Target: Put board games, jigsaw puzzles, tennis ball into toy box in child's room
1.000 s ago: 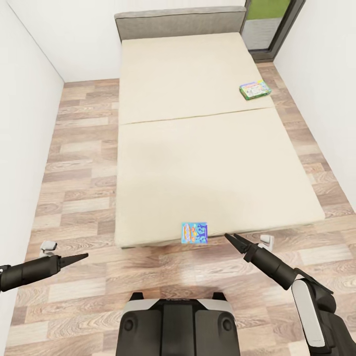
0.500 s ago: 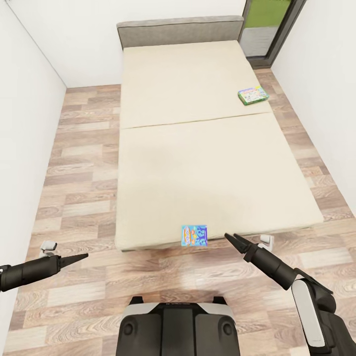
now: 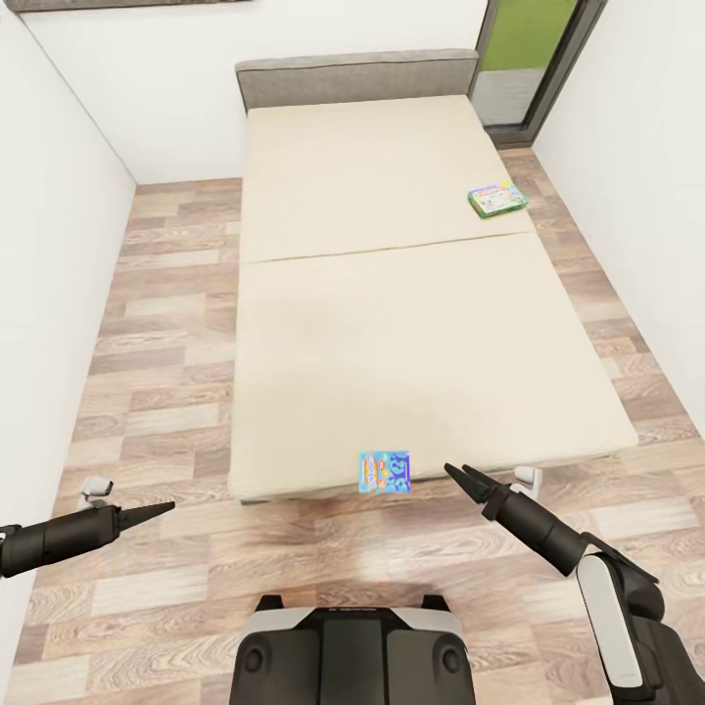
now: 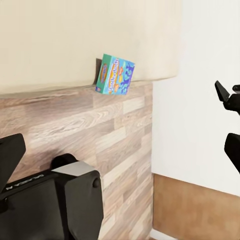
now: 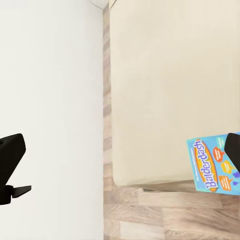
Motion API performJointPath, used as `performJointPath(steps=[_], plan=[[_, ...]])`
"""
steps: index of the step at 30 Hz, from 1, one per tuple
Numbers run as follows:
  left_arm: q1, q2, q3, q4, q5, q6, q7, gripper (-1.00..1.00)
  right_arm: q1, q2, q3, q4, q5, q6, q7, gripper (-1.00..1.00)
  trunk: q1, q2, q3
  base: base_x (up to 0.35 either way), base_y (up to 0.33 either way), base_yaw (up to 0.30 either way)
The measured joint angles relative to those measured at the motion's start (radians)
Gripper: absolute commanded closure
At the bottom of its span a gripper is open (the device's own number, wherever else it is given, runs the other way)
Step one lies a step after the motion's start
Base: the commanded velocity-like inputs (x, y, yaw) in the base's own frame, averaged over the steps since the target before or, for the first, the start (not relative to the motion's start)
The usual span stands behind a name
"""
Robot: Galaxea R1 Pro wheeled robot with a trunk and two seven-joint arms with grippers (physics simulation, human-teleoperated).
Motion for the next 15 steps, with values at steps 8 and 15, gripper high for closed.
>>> performJointPath(steps=[8, 15], plan=[[0.000, -0.006, -0.007, 0.000, 0.000, 0.000, 0.001, -1.00, 0.000, 0.000, -0.001, 0.005, 0.001, 0.000, -0.001, -1.00, 0.000, 0.000, 0.013, 0.000, 0.000, 0.000], [0.000, -0.007, -0.008, 0.000, 0.000, 0.000, 0.002, -1.00, 0.001, -0.001, -0.002, 0.005, 0.001, 0.000, -0.002, -1.00, 0.000, 0.000, 0.025, 0.000, 0.000, 0.000]])
